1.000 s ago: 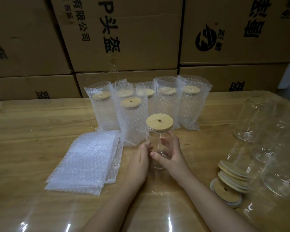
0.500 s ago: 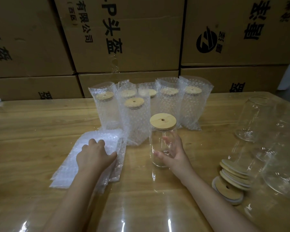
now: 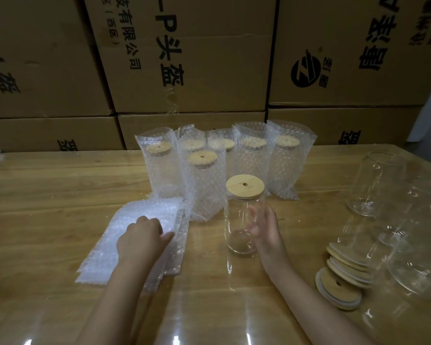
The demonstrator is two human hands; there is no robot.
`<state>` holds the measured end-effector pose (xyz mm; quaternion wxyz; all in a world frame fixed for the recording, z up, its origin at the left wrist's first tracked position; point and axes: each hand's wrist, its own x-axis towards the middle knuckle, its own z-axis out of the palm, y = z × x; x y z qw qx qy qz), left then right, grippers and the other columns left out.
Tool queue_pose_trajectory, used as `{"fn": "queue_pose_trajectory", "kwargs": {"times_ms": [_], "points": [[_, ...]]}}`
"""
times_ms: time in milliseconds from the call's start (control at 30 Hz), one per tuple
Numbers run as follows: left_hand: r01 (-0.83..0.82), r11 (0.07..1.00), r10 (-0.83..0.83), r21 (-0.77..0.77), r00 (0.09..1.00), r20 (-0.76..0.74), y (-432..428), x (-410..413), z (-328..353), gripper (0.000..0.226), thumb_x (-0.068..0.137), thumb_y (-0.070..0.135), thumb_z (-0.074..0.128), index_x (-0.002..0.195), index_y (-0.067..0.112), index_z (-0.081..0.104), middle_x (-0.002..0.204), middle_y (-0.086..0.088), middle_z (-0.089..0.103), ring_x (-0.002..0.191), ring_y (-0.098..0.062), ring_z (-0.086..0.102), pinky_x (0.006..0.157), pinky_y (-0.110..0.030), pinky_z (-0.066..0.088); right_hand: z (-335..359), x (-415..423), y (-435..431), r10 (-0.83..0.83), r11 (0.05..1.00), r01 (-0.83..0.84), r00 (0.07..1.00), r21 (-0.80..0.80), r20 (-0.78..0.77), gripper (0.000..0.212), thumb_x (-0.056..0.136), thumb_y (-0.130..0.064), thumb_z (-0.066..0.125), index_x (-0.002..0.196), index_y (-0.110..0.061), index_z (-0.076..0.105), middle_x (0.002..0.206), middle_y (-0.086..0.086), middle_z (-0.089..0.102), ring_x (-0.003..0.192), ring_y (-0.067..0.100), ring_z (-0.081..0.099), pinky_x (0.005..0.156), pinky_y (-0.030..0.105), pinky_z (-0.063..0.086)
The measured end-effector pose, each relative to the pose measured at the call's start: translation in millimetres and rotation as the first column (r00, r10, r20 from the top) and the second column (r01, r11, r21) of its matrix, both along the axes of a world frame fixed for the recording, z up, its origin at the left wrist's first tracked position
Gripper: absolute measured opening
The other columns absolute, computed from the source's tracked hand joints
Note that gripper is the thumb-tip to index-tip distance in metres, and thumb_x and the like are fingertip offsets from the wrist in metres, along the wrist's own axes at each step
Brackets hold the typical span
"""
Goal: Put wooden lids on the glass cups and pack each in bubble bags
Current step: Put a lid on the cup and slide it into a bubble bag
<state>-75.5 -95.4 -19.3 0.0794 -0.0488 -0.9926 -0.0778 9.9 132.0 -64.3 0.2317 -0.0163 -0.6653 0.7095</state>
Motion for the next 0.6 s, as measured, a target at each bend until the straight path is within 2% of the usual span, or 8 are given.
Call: {"fn": "queue_pose_trajectory", "kwargs": {"times_ms": [67, 167, 233, 333, 433, 500, 567, 600], "points": [[-0.001, 0.999, 0.003, -0.051, 0.999, 0.044, 4, 5, -3, 0.035, 0.087, 0.055, 0.056, 0.101, 0.022, 0.055, 0.108, 0.003, 0.049, 0.102, -0.019, 0.052, 0.065, -0.029, 0.037, 3, 3, 0, -0.030, 0.999, 0.030, 1.000, 0.018, 0.004, 0.080, 0.067, -0.065, 0.060, 0.137, -0.033, 0.038, 0.135, -0.009, 0.052, 0.122, -0.003, 0.050, 0.090, 0.012, 0.045], [0.006, 0.999, -0.004, -0.035, 0.999, 0.044, 5, 5, -1, 0.019, 0.089, 0.037, 0.054, 0.100, 0.023, 0.059, 0.103, 0.004, 0.053, 0.093, -0.016, 0.054, 0.061, -0.026, 0.036, 4, 5, 1, -0.057, 0.998, 0.057, 0.998, 0.032, 0.010, 0.078, 0.070, -0.071, 0.051, 0.136, -0.031, 0.039, 0.132, -0.011, 0.054, 0.112, -0.015, 0.051, 0.082, 0.001, 0.039], [0.022, 0.999, -0.026, 0.047, 0.997, 0.077, 0, 2, 3, 0.007, 0.089, 0.029, 0.056, 0.085, 0.024, 0.058, 0.087, 0.008, 0.058, 0.079, -0.012, 0.057, 0.055, -0.024, 0.035, 6, 6, 2, -0.065, 0.998, 0.064, 0.998, 0.018, 0.023, 0.071, 0.071, -0.069, 0.047, 0.133, -0.034, 0.040, 0.131, -0.012, 0.055, 0.110, -0.018, 0.051, 0.079, -0.002, 0.038], [0.032, 0.956, -0.097, 0.290, 0.973, 0.211, -4, -3, 12, 0.020, 0.084, 0.026, 0.070, 0.072, 0.020, 0.055, 0.073, 0.006, 0.060, 0.064, -0.010, 0.054, 0.055, -0.024, 0.039, 6, 6, 1, -0.070, 0.997, 0.070, 0.997, 0.010, 0.035, 0.074, 0.071, -0.068, 0.044, 0.135, -0.031, 0.040, 0.131, -0.010, 0.055, 0.108, -0.020, 0.051, 0.077, -0.002, 0.038], [0.013, 0.875, -0.158, 0.484, 0.953, 0.259, -4, -2, 29, 0.027, 0.080, 0.025, 0.076, 0.068, 0.014, 0.055, 0.063, 0.003, 0.055, 0.055, -0.011, 0.047, 0.053, -0.023, 0.037, 8, 3, 1, -0.100, 0.995, 0.100, 0.995, -0.001, 0.028, 0.076, 0.071, -0.069, 0.044, 0.135, -0.027, 0.043, 0.132, -0.009, 0.054, 0.106, -0.023, 0.049, 0.077, -0.003, 0.037], [-0.006, 0.833, -0.159, 0.552, 0.955, 0.250, -5, 1, 46, 0.026, 0.081, 0.024, 0.076, 0.071, 0.011, 0.056, 0.065, 0.000, 0.056, 0.056, -0.013, 0.047, 0.053, -0.024, 0.038, 15, 1, 1, -0.123, 0.992, 0.124, 0.991, -0.023, 0.046, 0.061, 0.077, -0.068, 0.047, 0.127, -0.035, 0.047, 0.133, -0.008, 0.054, 0.108, -0.020, 0.049, 0.077, -0.003, 0.037], [0.016, 0.874, -0.121, 0.485, 0.975, 0.185, -7, 6, 67, 0.023, 0.084, 0.025, 0.073, 0.075, 0.013, 0.055, 0.069, -0.002, 0.057, 0.059, -0.016, 0.048, 0.055, -0.028, 0.041, 26, -2, 1, -0.142, 0.988, 0.145, 0.988, -0.059, 0.058, 0.041, 0.084, -0.066, 0.046, 0.118, -0.043, 0.050, 0.131, -0.012, 0.054, 0.115, -0.012, 0.048, 0.078, 0.001, 0.040], [0.027, 0.931, -0.066, 0.364, 0.993, 0.096, -9, 11, 78, 0.022, 0.087, 0.026, 0.070, 0.076, 0.015, 0.054, 0.070, -0.001, 0.056, 0.061, -0.017, 0.050, 0.056, -0.030, 0.043, 33, -3, 2, -0.160, 0.984, 0.163, 0.986, -0.068, 0.046, 0.040, 0.085, -0.064, 0.042, 0.118, -0.043, 0.050, 0.130, -0.014, 0.054, 0.119, -0.006, 0.048, 0.082, 0.005, 0.041]]}}
